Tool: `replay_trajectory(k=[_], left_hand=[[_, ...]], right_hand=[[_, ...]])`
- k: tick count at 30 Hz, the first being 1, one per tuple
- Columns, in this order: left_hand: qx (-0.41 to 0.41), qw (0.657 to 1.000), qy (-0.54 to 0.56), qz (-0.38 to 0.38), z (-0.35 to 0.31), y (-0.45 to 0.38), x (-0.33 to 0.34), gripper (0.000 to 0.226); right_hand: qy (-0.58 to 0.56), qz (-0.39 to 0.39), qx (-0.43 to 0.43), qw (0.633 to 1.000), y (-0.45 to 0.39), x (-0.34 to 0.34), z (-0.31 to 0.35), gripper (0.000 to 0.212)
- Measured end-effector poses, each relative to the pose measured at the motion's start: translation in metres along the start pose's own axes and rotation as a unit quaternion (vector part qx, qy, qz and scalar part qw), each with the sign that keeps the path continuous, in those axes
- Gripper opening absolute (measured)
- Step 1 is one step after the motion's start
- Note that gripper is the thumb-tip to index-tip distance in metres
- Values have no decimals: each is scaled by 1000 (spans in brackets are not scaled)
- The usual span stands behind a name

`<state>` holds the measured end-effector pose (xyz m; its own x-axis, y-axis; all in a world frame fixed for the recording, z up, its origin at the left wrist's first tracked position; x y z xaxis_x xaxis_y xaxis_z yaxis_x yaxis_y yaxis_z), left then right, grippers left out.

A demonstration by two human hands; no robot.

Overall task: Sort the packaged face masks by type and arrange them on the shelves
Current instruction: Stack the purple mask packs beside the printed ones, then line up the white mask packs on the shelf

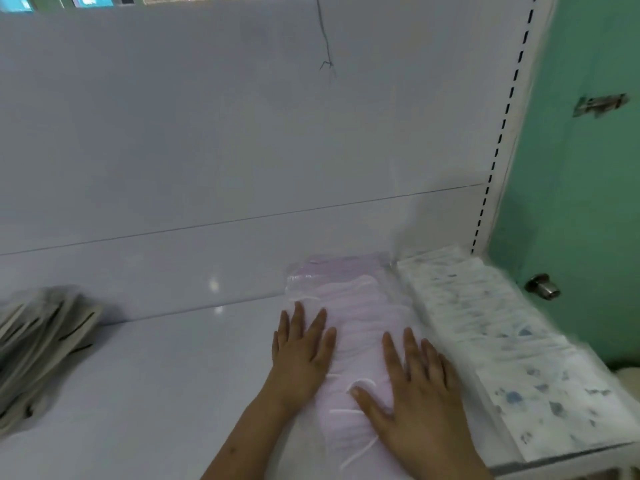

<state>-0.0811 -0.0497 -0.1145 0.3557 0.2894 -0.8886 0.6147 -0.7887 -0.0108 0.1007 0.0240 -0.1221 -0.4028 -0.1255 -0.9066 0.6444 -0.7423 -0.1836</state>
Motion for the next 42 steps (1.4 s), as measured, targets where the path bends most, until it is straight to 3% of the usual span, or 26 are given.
replay_trajectory(k=[4, 6, 9, 13, 18, 21, 24, 27, 31, 33, 37, 40, 42], left_hand=[[-10, 997, 64, -50, -3, 14, -25, 62], [-16, 991, 62, -118, 9, 27, -45, 64], [-38, 974, 90, -204, 38, 59, -71, 50], [-80, 945, 102, -301, 87, 119, -102, 40], [-159, 893, 97, -409, 168, 197, -155, 27], [-195, 862, 68, -462, 233, 235, -191, 25], [-213, 853, 31, -475, 297, 258, -222, 24], [-168, 872, -47, -457, 352, 254, -249, 26], [-156, 918, -144, -334, 417, 210, -271, 51], [-168, 938, -134, -273, 438, 193, -270, 63], [-160, 949, -95, -255, 449, 185, -258, 64], [-152, 950, -107, -251, 450, 181, -257, 55], [-155, 949, -102, -254, 448, 180, -258, 53]], right_hand=[[-23, -53, 40, 998, -3, -23, 19, 90], [-40, -78, 8, 996, -13, -39, 44, 87], [-132, -81, -72, 985, -34, -57, 100, 86], [-360, 13, -160, 919, -51, -61, 211, 81], [-449, 153, -204, 856, -37, -14, 355, 82], [-466, 217, -157, 843, -25, 33, 419, 93], [-468, 263, -30, 843, -30, 91, 463, 123], [-494, 300, 79, 812, -36, 142, 486, 157], [-537, 291, 125, 782, -54, 188, 495, 166], [-571, 276, 155, 757, -49, 179, 506, 150], [-612, 278, 186, 717, -38, 165, 522, 75], [-626, 284, 197, 699, -38, 170, 527, 52], [-628, 267, 189, 706, -35, 172, 533, 50]])
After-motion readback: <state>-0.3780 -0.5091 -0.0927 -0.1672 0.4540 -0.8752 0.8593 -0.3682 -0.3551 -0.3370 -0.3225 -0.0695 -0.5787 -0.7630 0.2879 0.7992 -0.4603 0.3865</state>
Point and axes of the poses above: each hand's wrist, its own y-axis away from the middle knuckle, its own x-axis out of the palm, z = x × y, the point moved 2 cm from there along -y, towards the middle knuckle, and after that the axes turned 9 degrees about -y, right-handed, at the moved point
